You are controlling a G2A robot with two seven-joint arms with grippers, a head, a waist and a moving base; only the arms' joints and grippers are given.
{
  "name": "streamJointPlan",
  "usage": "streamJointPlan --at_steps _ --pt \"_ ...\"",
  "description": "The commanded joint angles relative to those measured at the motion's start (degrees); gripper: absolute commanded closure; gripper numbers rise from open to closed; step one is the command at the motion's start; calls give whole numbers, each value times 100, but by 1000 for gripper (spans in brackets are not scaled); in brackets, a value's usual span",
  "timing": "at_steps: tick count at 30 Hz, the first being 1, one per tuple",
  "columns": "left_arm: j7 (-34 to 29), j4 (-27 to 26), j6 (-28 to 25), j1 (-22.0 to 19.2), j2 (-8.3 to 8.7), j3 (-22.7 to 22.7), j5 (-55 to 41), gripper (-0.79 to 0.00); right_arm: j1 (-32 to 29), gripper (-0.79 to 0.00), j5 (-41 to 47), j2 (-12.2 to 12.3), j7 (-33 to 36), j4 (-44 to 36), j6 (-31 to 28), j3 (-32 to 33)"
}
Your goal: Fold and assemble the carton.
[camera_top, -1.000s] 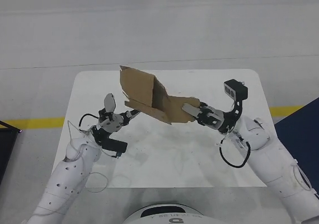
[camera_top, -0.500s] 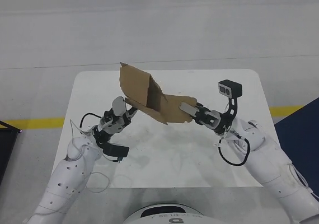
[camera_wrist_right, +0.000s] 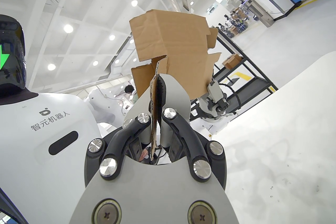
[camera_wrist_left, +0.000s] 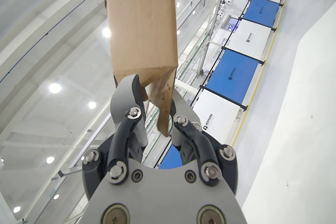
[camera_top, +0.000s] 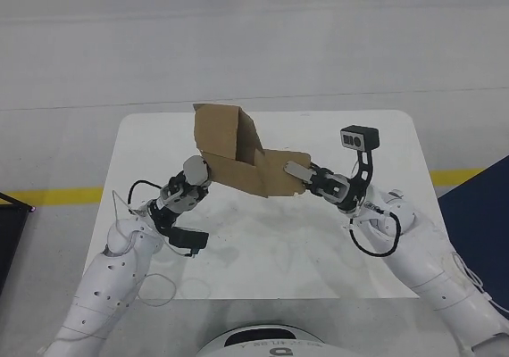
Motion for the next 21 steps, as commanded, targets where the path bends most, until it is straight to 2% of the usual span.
streamJointPlan --at_steps 1,2,11,12,14,17,21 --pt "12 0 -6 -6 -3 6 -8 -135 -5 0 15 -6 9 12 1 22" --pt "15 -5 8 -7 -5 3 -12 -6 -8 0 13 -9 9 22 5 39" --pt "-52 -140 251 89 2 -180 -12 0 -47 0 -469 -26 -22 -5 124 187" --pt "-72 -175 283 103 7 -214 33 0 -48 -154 -593 -25 -9 -14 138 205" --pt "-138 -273 379 138 17 -290 178 0 -42 -785 -992 -15 -62 8 246 311" --pt "-255 -432 444 207 38 -423 418 0 -117 -785 -2102 12 -671 -4 541 715" --pt "-510 -605 532 291 85 -659 1136 0 -515 -785 -2697 50 -1497 -339 662 1275"
